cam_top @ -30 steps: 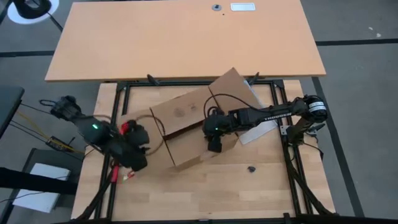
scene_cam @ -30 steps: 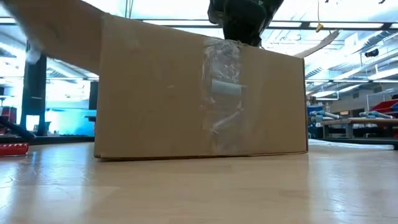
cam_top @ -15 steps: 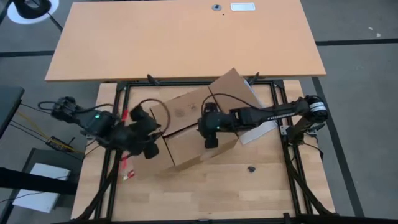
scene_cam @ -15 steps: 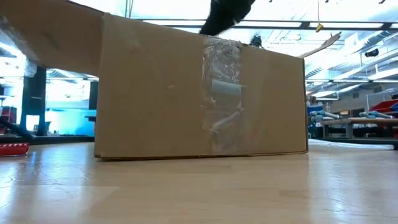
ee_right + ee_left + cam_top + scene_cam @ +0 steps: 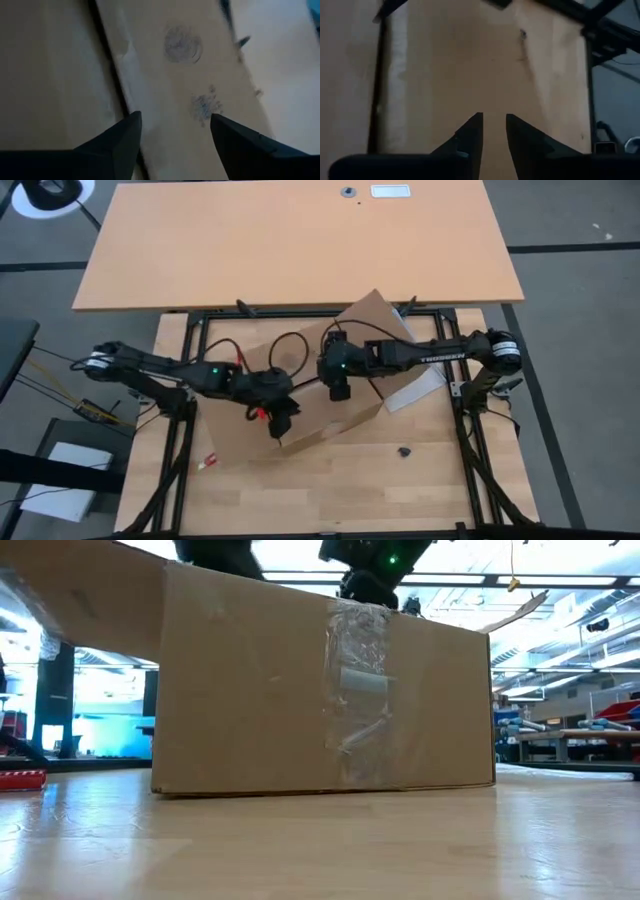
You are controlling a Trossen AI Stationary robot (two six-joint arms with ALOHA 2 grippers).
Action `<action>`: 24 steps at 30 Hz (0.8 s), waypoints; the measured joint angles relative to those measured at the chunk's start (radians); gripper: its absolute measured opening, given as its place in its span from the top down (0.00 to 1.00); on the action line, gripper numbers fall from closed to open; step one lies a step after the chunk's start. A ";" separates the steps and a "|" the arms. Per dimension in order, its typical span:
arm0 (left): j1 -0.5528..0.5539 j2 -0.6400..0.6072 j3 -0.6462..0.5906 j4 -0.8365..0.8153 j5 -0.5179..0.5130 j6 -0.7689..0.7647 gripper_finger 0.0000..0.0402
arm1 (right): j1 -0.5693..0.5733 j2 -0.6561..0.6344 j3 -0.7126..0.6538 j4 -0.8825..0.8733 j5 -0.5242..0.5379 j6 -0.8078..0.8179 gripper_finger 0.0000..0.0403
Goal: Unpack boxes
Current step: Open the cardboard box using the cutter
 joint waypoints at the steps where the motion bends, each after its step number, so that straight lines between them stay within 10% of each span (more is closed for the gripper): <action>1: 0.007 0.006 -0.016 0.004 -0.002 -0.005 0.77 | -0.002 0.012 0.001 0.019 0.000 0.001 0.41; 16: 0.001 0.087 -0.093 0.016 -0.015 -0.079 0.77 | 0.006 0.143 0.003 -0.001 -0.008 -0.097 0.43; 24: 0.001 0.086 -0.093 0.040 -0.018 -0.078 0.77 | 0.013 0.140 0.001 0.075 0.269 -0.120 0.43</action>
